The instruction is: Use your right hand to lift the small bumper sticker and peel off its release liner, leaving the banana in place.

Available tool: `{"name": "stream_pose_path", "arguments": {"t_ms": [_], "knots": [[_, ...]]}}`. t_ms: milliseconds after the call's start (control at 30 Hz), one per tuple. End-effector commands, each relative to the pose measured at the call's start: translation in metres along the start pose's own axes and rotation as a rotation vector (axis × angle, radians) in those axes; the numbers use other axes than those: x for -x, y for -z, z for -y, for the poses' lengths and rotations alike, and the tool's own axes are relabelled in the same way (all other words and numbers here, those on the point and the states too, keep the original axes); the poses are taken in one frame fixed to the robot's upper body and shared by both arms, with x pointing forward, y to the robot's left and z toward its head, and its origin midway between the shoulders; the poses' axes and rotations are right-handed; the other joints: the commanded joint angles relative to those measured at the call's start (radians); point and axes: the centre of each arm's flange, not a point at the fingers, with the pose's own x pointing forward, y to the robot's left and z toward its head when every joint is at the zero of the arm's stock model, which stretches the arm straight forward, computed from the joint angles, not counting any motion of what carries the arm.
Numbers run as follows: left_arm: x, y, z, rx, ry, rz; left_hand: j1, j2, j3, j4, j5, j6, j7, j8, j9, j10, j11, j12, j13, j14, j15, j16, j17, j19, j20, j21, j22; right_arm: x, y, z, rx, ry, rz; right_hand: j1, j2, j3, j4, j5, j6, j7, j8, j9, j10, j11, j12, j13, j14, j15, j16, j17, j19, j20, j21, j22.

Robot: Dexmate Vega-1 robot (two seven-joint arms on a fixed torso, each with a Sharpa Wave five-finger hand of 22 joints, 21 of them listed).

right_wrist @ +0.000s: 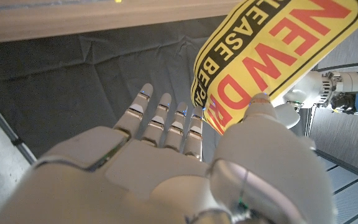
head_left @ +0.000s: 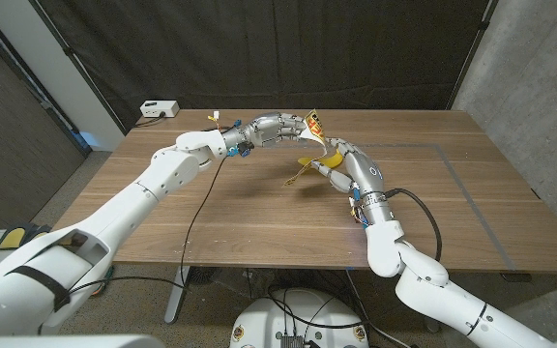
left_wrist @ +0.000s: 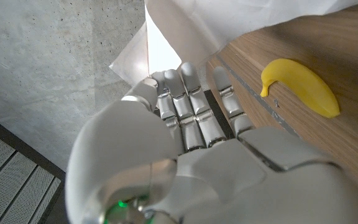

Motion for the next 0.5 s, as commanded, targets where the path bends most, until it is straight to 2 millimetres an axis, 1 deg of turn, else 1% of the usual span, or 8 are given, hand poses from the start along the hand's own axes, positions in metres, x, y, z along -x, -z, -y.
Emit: {"name": "stream_pose_path", "arguments": {"t_ms": [33, 133, 167, 267, 367, 433, 467, 500], "knots": [[0.0078, -0.0038, -0.0010, -0.108, -0.105, -0.047, -0.006, -0.002, 0.026, 0.022, 0.031, 0.000, 0.009, 0.158, 0.208, 0.002, -0.014, 0.002, 0.005, 0.005, -0.033, -0.008, 0.009, 0.005, -0.014, 0.017, 0.000, -0.0030, 0.0088, 0.0041, -0.256, -0.059, -0.006, -0.036, -0.006, -0.020, 0.014, 0.007, 0.012, 0.016, 0.010, 0.002, 0.003, 0.012, 0.004, 0.003, -0.002, 0.008, -0.001, 0.007, -0.014, 0.007, -0.005, 0.006], [0.0080, -0.0035, -0.0013, -0.122, -0.117, -0.054, -0.008, -0.005, 0.024, 0.022, 0.043, -0.003, 0.007, 0.168, 0.220, 0.003, -0.014, 0.001, 0.006, 0.006, -0.033, -0.007, 0.016, 0.006, -0.017, 0.024, -0.001, -0.0048, 0.0112, 0.0056, -0.329, -0.064, 0.000, -0.048, -0.008, -0.026, 0.020, 0.008, 0.013, 0.018, 0.010, 0.002, 0.004, 0.013, 0.006, 0.004, -0.001, 0.015, -0.002, 0.008, -0.017, 0.010, -0.006, 0.006], [0.0083, -0.0035, -0.0016, -0.128, -0.127, -0.059, -0.009, -0.006, 0.023, 0.023, 0.048, -0.001, 0.007, 0.174, 0.225, 0.005, -0.013, 0.000, 0.005, 0.005, -0.032, -0.007, 0.018, 0.005, -0.017, 0.027, -0.002, -0.0052, 0.0127, 0.0056, -0.363, -0.067, 0.005, -0.054, -0.009, -0.029, 0.022, 0.009, 0.011, 0.018, 0.010, 0.002, 0.002, 0.019, 0.005, 0.004, -0.002, 0.015, -0.002, 0.009, -0.019, 0.012, -0.007, 0.006], [0.0093, -0.0044, -0.0027, -0.143, -0.143, -0.065, -0.011, -0.006, 0.022, 0.025, 0.058, -0.004, 0.007, 0.182, 0.236, 0.003, -0.013, 0.001, 0.010, 0.004, -0.031, -0.007, 0.023, 0.005, -0.017, 0.033, -0.003, -0.0060, 0.0167, 0.0061, -0.454, -0.062, 0.008, -0.077, -0.016, -0.042, 0.033, 0.012, -0.010, 0.024, 0.003, 0.002, -0.013, 0.021, 0.001, 0.004, -0.008, 0.023, -0.005, 0.012, -0.033, 0.016, -0.012, 0.007], [0.0093, -0.0045, -0.0030, -0.148, -0.142, -0.069, -0.012, -0.007, 0.020, 0.026, 0.071, -0.009, 0.007, 0.194, 0.250, 0.004, -0.013, -0.002, 0.011, 0.002, -0.031, -0.006, 0.032, 0.002, -0.018, 0.041, -0.005, -0.0057, 0.0160, 0.0066, -0.460, -0.020, -0.002, -0.087, -0.017, -0.047, 0.037, 0.014, -0.015, 0.026, 0.002, 0.002, -0.018, 0.027, 0.001, 0.005, -0.013, 0.029, -0.007, 0.013, -0.038, 0.017, -0.014, 0.007], [0.0081, -0.0048, -0.0028, -0.146, -0.138, -0.065, -0.013, -0.008, 0.020, 0.026, 0.078, -0.011, 0.006, 0.200, 0.257, 0.007, -0.014, -0.005, 0.006, 0.002, -0.031, -0.008, 0.034, 0.001, -0.018, 0.044, -0.006, -0.0059, 0.0135, 0.0066, -0.453, 0.002, -0.009, -0.095, -0.015, -0.050, 0.042, 0.016, -0.006, 0.028, 0.007, 0.002, -0.002, 0.030, 0.008, 0.005, -0.001, 0.030, -0.003, 0.015, -0.037, 0.020, -0.013, 0.008], [0.0073, -0.0048, -0.0026, -0.147, -0.136, -0.065, -0.013, -0.009, 0.020, 0.026, 0.083, -0.010, 0.007, 0.204, 0.261, 0.007, -0.014, -0.004, 0.008, 0.003, -0.031, -0.007, 0.037, 0.001, -0.018, 0.047, -0.007, -0.0061, 0.0120, 0.0065, -0.449, 0.011, -0.010, -0.094, -0.012, -0.050, 0.041, 0.018, 0.007, 0.035, 0.013, 0.002, 0.007, 0.029, 0.012, 0.006, 0.010, 0.028, 0.001, 0.015, -0.030, 0.020, -0.010, 0.008], [0.0062, -0.0049, -0.0025, -0.146, -0.130, -0.063, -0.013, -0.010, 0.019, 0.025, 0.087, -0.013, 0.007, 0.208, 0.266, 0.005, -0.014, -0.002, 0.014, 0.003, -0.030, -0.007, 0.040, -0.002, -0.020, 0.049, -0.008, -0.0061, 0.0100, 0.0061, -0.434, 0.029, -0.021, -0.076, 0.005, -0.039, 0.034, 0.024, 0.013, 0.039, 0.016, 0.002, 0.019, 0.027, 0.018, 0.006, 0.018, 0.019, 0.004, 0.016, -0.028, 0.018, -0.009, 0.008]]}}
